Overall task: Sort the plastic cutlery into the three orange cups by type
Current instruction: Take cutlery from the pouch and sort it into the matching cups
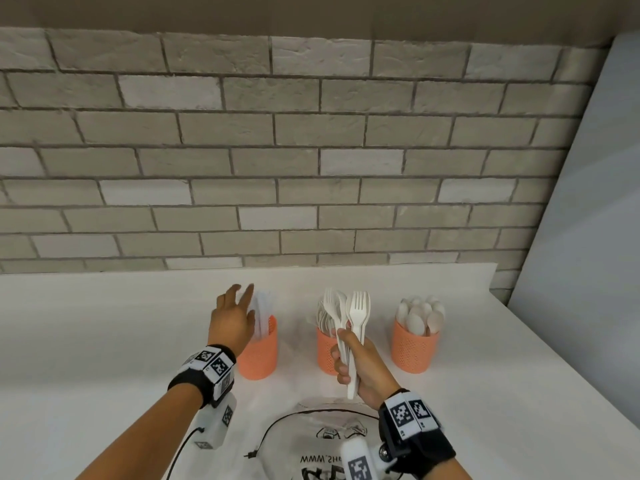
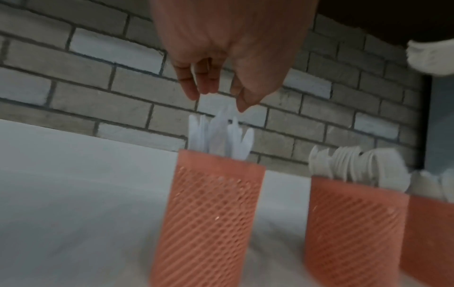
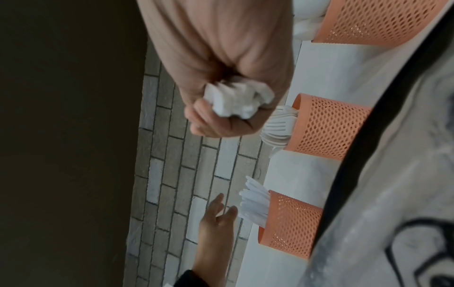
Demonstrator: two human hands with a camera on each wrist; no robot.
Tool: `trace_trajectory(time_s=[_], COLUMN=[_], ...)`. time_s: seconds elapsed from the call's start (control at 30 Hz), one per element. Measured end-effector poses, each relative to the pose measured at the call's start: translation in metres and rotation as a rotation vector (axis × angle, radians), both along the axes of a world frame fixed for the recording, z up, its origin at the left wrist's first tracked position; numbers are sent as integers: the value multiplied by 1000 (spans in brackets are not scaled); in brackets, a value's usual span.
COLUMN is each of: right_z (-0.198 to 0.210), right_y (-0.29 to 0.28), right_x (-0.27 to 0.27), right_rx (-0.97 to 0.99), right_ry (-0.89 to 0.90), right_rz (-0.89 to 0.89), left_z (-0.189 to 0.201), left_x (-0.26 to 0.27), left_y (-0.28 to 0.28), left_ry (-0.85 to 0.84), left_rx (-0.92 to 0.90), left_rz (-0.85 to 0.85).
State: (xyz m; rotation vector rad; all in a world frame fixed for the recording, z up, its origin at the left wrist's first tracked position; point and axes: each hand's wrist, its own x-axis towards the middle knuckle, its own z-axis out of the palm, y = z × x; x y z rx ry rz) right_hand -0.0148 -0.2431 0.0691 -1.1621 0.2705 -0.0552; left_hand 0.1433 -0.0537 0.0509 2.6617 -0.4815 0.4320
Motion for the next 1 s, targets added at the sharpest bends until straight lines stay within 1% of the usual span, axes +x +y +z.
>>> trace_trajectory(time_s=[0.03, 0.07, 0.1, 0.13, 0.2, 0.27, 0.33, 0.43, 0.5, 0.57, 0.67, 0.73, 0.8, 0.87, 0.93, 1.0], right_z=[0, 1, 1, 1, 2, 2, 3, 5, 6, 5, 2, -1, -3, -3, -3, -2], right_y=[0, 1, 2, 4, 8, 12, 14, 15, 14, 13, 10, 8, 7, 7, 9, 13], right_x=[0, 1, 1, 2, 4, 4, 2, -2, -7, -9, -9, -8, -9, -9, -10, -9], right_rx=[0, 1, 5, 9, 16, 25, 19, -4, -6, 19, 40, 29, 15, -13, -61, -134], right_ry=[-4, -8, -13, -16, -18, -28, -38, -48, -66, -96, -105, -92, -89, -97, -112, -124], right_rz=[1, 3, 4, 4, 0, 11, 31, 47, 53, 21, -118, -161, -171, -183, -203, -237], left_z=[6, 14, 23, 32, 49, 59, 61, 59, 56, 53, 50, 52, 55, 58, 59, 58], left_x=[-5, -11, -18, -26, -47, -65, -78, -86, -89, -93, -94, -95, -96, -101, -110, -121], left_y=[-4, -9, -15, -23, -37, -50, -60, -69, -73, -77, -81, -81, -82, -84, -89, -94], left_ry=[-15, -2, 51, 150, 413, 628, 714, 759, 767, 708, 575, 550, 570, 604, 657, 730], left_rx=[-41, -125, -244, -372, -589, -681, -716, -800, -865, -950, -1150, -1249, -1236, -1125, -1035, -999], left_rz=[-8, -44, -102, -168, -291, -359, -396, -397, -358, -281, -175, -143, -120, -127, -170, -237])
